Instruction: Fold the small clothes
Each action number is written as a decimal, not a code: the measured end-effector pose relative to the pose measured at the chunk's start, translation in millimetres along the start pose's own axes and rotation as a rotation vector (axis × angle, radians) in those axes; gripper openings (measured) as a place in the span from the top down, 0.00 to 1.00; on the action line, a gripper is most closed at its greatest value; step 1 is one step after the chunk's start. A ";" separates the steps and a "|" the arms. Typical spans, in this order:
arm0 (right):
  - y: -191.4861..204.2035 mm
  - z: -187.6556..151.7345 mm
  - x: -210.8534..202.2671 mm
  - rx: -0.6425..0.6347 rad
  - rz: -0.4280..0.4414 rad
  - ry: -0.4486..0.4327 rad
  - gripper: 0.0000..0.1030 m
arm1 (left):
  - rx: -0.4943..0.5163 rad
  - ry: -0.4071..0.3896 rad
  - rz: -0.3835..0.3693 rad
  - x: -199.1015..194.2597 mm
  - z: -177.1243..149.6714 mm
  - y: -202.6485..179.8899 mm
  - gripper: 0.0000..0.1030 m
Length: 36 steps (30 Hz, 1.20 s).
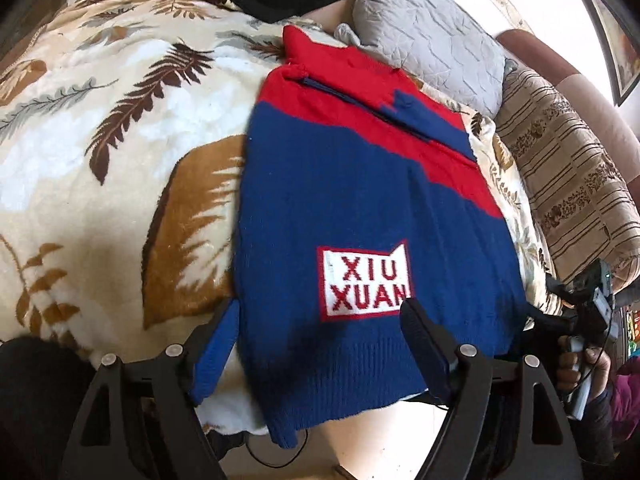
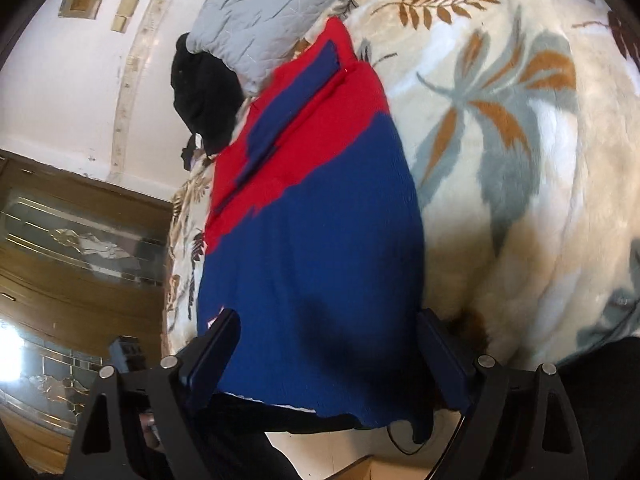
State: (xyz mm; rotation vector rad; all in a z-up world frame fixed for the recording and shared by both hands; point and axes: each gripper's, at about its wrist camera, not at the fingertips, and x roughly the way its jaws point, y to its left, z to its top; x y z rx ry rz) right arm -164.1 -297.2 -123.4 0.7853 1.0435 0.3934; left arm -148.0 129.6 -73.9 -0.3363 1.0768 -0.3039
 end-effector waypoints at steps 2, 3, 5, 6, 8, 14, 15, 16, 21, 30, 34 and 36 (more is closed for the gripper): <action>-1.5 -4.4 7.4 0.006 -0.003 0.021 0.12 | -0.010 0.006 -0.002 -2.6 -6.8 3.5 0.21; -0.2 -5.9 9.4 0.006 -0.001 0.029 0.12 | -0.018 0.025 0.006 0.3 -10.7 5.0 0.21; 3.4 -8.6 11.5 -0.011 -0.011 0.038 0.12 | -0.007 0.037 0.013 4.5 -15.5 3.1 0.21; 3.2 -10.1 11.6 -0.018 -0.017 0.042 0.13 | 0.002 0.034 0.021 4.3 -17.0 1.4 0.21; 2.3 -12.4 12.4 -0.029 -0.038 0.049 0.16 | 0.009 0.039 0.036 6.8 -16.2 -1.7 0.21; -1.8 -13.1 8.8 -0.020 -0.097 0.060 0.36 | 0.015 0.034 0.052 8.6 -17.3 -3.4 0.22; -3.1 -13.2 7.1 -0.016 -0.097 0.061 0.36 | 0.015 0.034 0.054 8.7 -17.8 -2.6 0.22; -2.9 -13.3 6.9 -0.017 -0.104 0.064 0.37 | 0.017 0.033 0.058 9.3 -18.0 -2.7 0.22; -1.2 -12.7 8.9 -0.035 -0.119 0.075 0.35 | 0.029 0.028 0.100 8.4 -21.3 -0.3 0.37; 9.4 -13.0 17.2 -0.095 -0.157 0.099 0.29 | 0.049 0.024 0.104 8.3 -23.3 0.8 0.36; 9.4 -13.9 16.4 -0.102 -0.159 0.092 0.28 | 0.085 0.028 0.148 10.9 -24.6 -6.8 0.38; 13.1 -15.1 17.6 -0.132 -0.193 0.095 0.31 | 0.084 0.028 0.202 9.5 -24.6 -5.0 0.60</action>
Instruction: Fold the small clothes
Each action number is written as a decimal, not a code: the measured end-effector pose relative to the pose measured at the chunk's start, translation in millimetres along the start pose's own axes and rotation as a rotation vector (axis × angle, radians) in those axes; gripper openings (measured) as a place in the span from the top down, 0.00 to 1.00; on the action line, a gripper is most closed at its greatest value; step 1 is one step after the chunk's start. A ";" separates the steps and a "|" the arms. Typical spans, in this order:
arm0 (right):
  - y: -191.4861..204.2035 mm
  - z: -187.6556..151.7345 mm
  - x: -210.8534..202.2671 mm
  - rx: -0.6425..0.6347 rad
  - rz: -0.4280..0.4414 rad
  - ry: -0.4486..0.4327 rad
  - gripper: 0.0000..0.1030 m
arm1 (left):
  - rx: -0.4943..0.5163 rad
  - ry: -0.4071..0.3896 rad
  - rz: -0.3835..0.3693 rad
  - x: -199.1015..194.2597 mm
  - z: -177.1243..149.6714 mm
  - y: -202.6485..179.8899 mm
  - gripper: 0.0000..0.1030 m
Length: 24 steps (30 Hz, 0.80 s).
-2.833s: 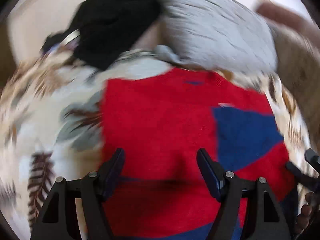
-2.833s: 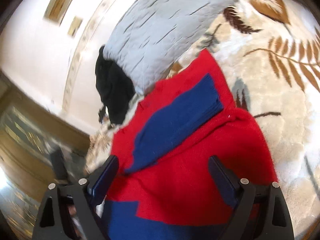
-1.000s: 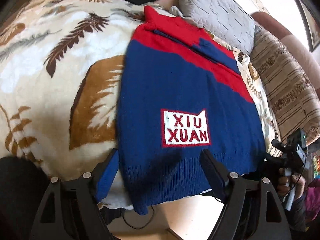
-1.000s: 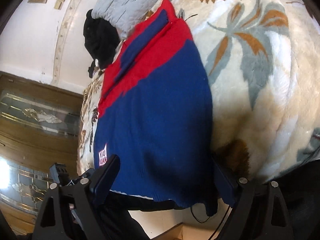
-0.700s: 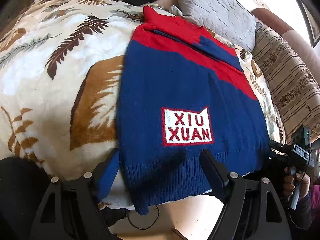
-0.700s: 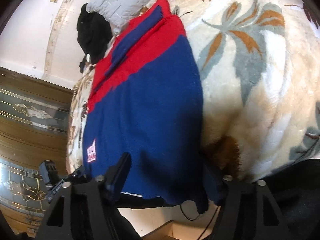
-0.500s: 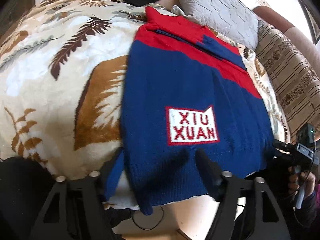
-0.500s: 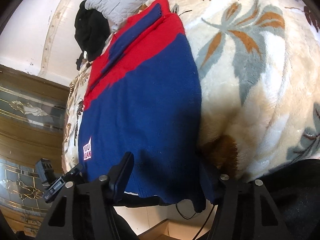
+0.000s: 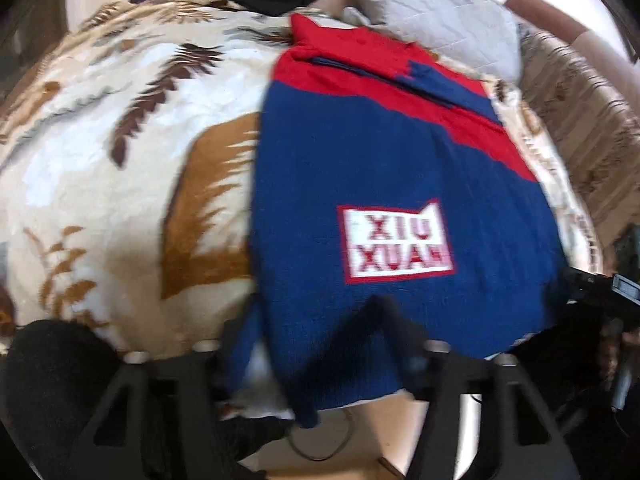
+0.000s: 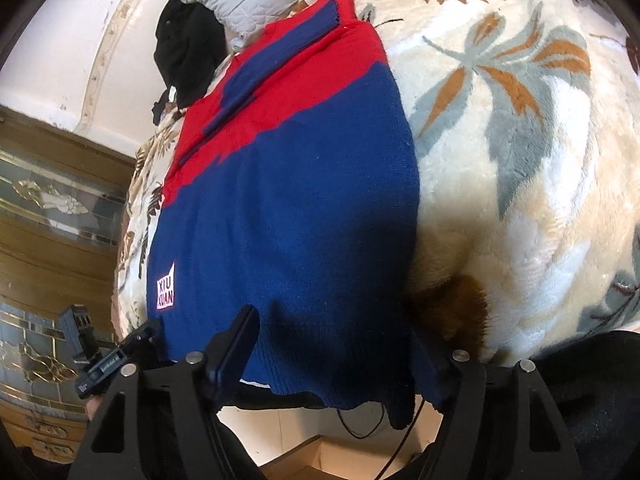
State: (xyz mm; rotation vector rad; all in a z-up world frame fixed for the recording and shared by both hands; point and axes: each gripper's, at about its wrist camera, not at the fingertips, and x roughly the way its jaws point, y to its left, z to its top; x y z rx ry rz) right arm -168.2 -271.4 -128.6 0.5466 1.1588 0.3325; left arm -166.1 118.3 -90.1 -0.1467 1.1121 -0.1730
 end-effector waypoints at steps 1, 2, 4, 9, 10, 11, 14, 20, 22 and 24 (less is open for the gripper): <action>3.6 -0.7 1.0 -0.022 -0.051 0.005 0.45 | -0.009 -0.001 -0.001 -1.5 0.0 3.8 0.75; 5.7 -0.7 1.3 -0.048 -0.122 0.009 0.66 | -0.027 0.004 -0.035 -3.2 0.5 8.6 0.89; -0.2 0.6 -1.8 -0.022 -0.114 0.015 0.79 | -0.032 0.006 -0.053 -6.1 1.0 9.9 0.90; 14.9 1.0 -30.5 -0.037 -0.033 -0.035 0.89 | 0.003 -0.097 -0.073 -40.3 5.7 -3.0 0.92; 19.3 1.7 -37.2 -0.044 -0.011 -0.054 0.89 | 0.001 -0.128 -0.081 -49.2 7.8 -3.4 0.91; 21.4 2.8 -41.2 -0.044 0.010 -0.069 0.89 | -0.004 -0.141 -0.081 -52.2 8.6 -2.3 0.91; 6.5 4.3 -19.5 0.010 0.052 0.000 0.86 | -0.028 -0.070 -0.072 -28.6 9.9 5.7 0.91; -11.4 1.1 5.4 0.089 0.070 0.062 0.80 | -0.065 -0.002 -0.080 3.5 4.4 12.3 0.81; -20.4 1.1 6.3 0.106 0.093 0.066 0.79 | -0.057 -0.002 -0.093 4.8 3.9 11.7 0.73; -20.5 -2.1 6.7 0.143 0.127 0.069 0.79 | -0.041 -0.007 -0.094 5.0 3.5 9.0 0.69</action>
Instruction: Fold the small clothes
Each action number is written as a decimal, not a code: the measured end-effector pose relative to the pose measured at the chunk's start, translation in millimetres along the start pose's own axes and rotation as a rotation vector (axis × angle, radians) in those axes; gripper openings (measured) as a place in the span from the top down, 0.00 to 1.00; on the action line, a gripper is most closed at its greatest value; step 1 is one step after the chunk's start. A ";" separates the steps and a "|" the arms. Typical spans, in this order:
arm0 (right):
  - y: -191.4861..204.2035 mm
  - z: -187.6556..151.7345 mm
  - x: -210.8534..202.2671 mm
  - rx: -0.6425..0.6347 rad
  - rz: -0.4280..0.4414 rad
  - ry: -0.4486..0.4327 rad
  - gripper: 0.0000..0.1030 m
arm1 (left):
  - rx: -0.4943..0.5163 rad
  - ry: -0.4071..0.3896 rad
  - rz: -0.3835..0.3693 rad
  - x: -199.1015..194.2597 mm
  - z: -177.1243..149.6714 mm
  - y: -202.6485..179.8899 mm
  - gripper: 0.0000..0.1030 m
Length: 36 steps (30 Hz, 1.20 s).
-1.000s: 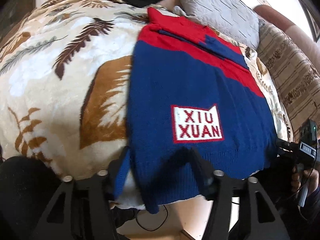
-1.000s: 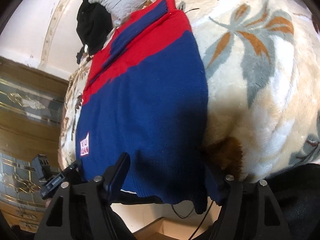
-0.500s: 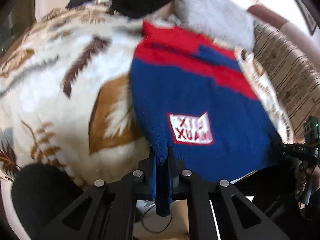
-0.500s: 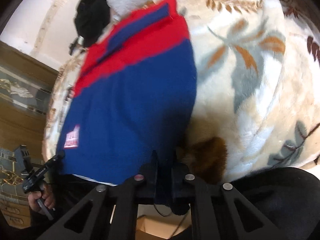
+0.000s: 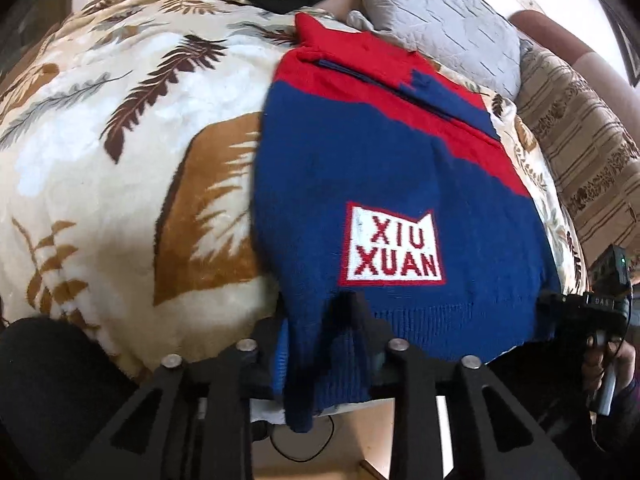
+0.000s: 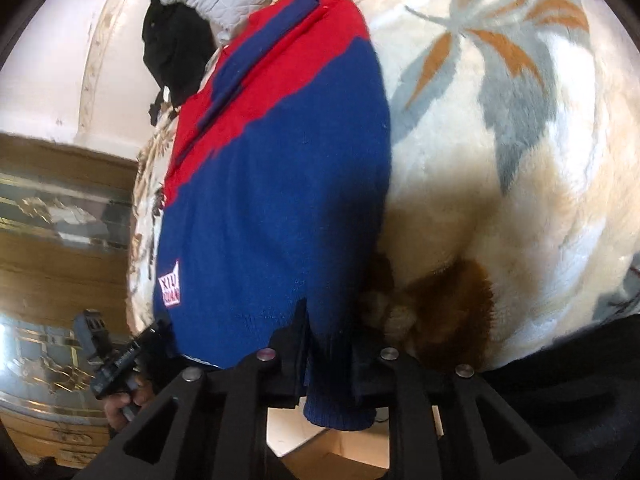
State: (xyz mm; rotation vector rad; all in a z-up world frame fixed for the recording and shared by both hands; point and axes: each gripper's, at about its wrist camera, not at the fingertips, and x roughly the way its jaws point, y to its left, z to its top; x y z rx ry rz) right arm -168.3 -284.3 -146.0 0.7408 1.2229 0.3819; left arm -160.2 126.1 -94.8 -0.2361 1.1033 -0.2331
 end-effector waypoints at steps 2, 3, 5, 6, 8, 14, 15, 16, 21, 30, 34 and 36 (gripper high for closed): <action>2.4 -0.9 0.7 -0.011 -0.011 0.001 0.80 | 0.013 -0.005 0.012 -0.1 -1.7 -1.3 0.69; 5.8 -0.9 1.2 -0.019 -0.025 0.001 0.81 | 0.016 -0.003 0.014 -0.2 -1.7 -1.8 0.69; 8.6 1.3 2.6 -0.024 -0.035 0.003 0.84 | 0.018 -0.001 0.023 -2.5 -0.6 -0.2 0.82; 9.2 3.3 2.9 -0.022 -0.038 0.004 0.86 | 0.015 -0.003 0.030 -1.1 1.3 -3.2 0.90; 12.6 3.8 -1.9 -0.038 -0.041 0.005 0.89 | 0.003 -0.005 0.006 -6.2 1.6 0.3 0.92; 23.3 7.9 -36.8 -0.073 0.007 -0.068 0.89 | 0.020 -0.090 -0.035 -38.1 1.5 0.1 0.92; 21.3 8.8 -34.1 -0.071 0.000 -0.055 0.89 | 0.022 -0.067 -0.031 -32.9 0.2 1.7 0.92; 15.8 8.8 -25.1 -0.053 -0.008 -0.028 0.88 | 0.009 -0.026 -0.012 -21.3 -1.4 5.0 0.91; 10.3 6.4 -4.0 -0.035 -0.053 0.025 0.78 | -0.017 0.014 -0.021 -8.9 -3.3 12.6 0.82; 9.7 9.8 0.0 -0.048 -0.027 0.041 0.91 | 0.021 -0.012 -0.016 -19.4 -4.6 6.9 0.92; 22.5 11.0 -31.7 -0.069 0.032 -0.022 0.91 | 0.026 -0.110 -0.069 -57.9 -3.5 8.6 0.92; 21.2 12.5 -37.6 -0.073 0.042 -0.038 0.91 | 0.025 -0.119 -0.068 -58.8 -2.5 12.8 0.92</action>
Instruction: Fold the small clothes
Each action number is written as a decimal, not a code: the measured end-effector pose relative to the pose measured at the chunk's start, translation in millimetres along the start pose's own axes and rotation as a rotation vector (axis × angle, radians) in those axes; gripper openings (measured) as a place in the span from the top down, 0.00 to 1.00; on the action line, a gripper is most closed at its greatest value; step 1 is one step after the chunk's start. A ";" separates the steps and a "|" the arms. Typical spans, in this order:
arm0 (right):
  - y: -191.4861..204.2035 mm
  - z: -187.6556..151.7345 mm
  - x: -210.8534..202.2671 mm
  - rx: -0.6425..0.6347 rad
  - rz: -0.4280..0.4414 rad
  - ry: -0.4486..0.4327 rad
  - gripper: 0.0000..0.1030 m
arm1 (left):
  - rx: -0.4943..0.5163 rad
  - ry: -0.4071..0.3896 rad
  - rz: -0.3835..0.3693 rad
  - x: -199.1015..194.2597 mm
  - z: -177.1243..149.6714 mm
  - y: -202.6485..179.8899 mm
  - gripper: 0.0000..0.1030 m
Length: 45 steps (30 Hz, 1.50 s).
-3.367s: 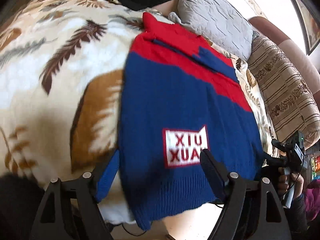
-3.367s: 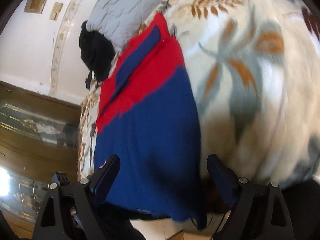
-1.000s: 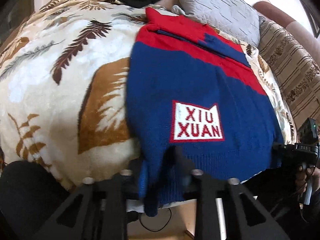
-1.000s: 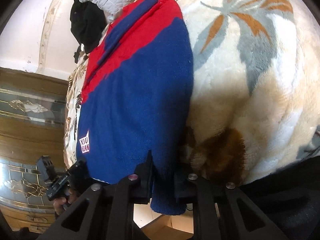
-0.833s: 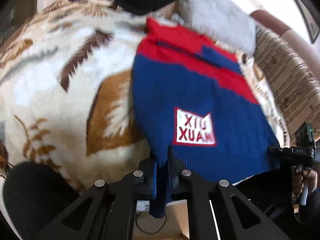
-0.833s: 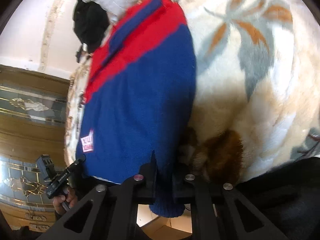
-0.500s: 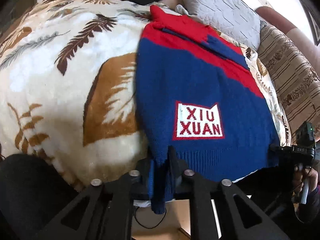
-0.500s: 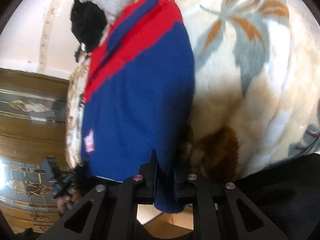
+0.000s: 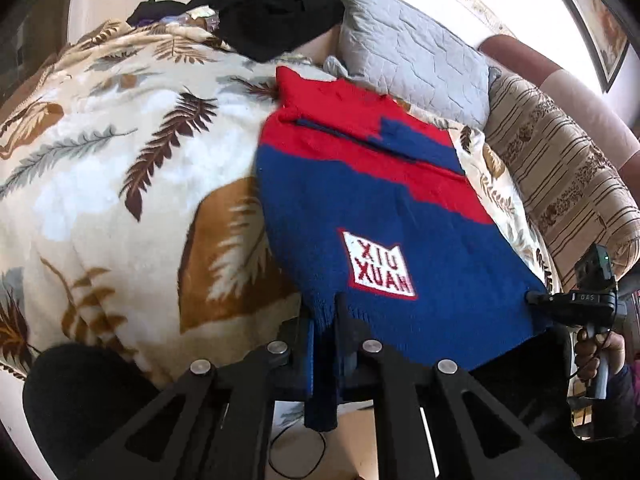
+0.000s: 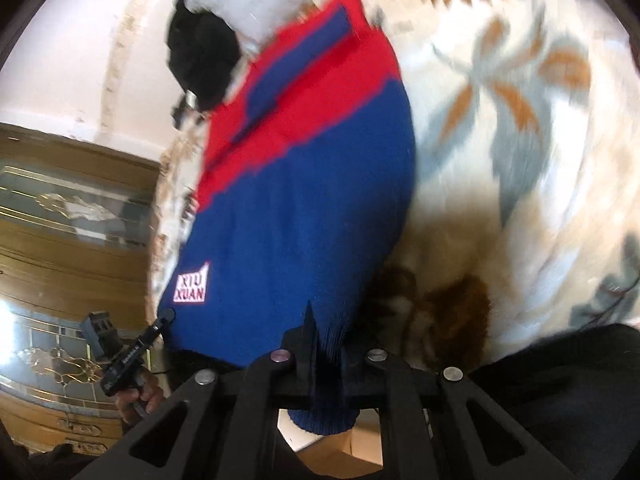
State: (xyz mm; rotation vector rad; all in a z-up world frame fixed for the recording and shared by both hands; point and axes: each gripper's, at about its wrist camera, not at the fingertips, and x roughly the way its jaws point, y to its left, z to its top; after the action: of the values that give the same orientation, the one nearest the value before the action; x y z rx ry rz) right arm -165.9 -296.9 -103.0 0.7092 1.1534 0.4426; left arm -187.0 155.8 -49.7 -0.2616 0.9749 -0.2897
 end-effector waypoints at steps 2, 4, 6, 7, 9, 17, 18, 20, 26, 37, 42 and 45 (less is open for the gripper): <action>-13.1 1.2 12.0 0.035 -0.015 0.032 0.91 | -0.043 0.092 0.016 26.4 -5.3 11.5 0.92; -20.0 -1.6 24.6 0.057 -0.028 0.069 0.91 | -0.076 0.147 0.029 45.5 -9.8 17.4 0.92; -13.4 -3.0 20.5 0.048 0.002 0.053 0.91 | -0.056 0.100 0.023 33.1 -6.4 10.6 0.92; -8.3 -2.2 14.9 0.032 0.019 0.034 0.91 | -0.050 0.061 0.006 23.7 -4.5 7.6 0.92; -6.1 1.8 11.3 0.020 0.022 0.020 0.91 | -0.050 0.048 0.008 19.9 -2.3 9.4 0.92; 3.7 10.5 5.3 -0.001 0.047 0.012 0.91 | -0.025 0.026 0.013 7.8 3.1 4.2 0.92; -1.4 12.8 10.1 0.010 0.030 0.027 0.91 | -0.021 0.049 0.028 13.0 2.9 5.9 0.92; -19.1 14.0 26.9 0.065 -0.006 0.091 0.91 | -0.071 0.170 0.051 38.7 -3.4 19.9 0.92; 7.5 54.5 6.8 0.042 0.141 0.007 0.91 | -0.004 -0.009 -0.064 -6.3 58.7 -5.9 0.92; 14.6 253.7 41.1 0.068 0.000 -0.326 0.17 | 0.034 -0.193 0.239 128.9 265.4 -19.4 0.15; 9.3 164.5 21.9 0.063 0.061 -0.347 0.17 | -0.069 -0.187 0.225 108.5 209.0 21.0 0.15; 5.1 117.6 33.9 0.095 0.036 -0.269 0.17 | -0.118 -0.143 0.150 101.6 170.8 30.2 0.15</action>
State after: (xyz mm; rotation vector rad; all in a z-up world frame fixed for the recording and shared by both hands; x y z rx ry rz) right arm -43.9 -303.8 -95.2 0.8459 0.9138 0.3131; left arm 13.9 162.7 -46.9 -0.3106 0.8656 -0.0756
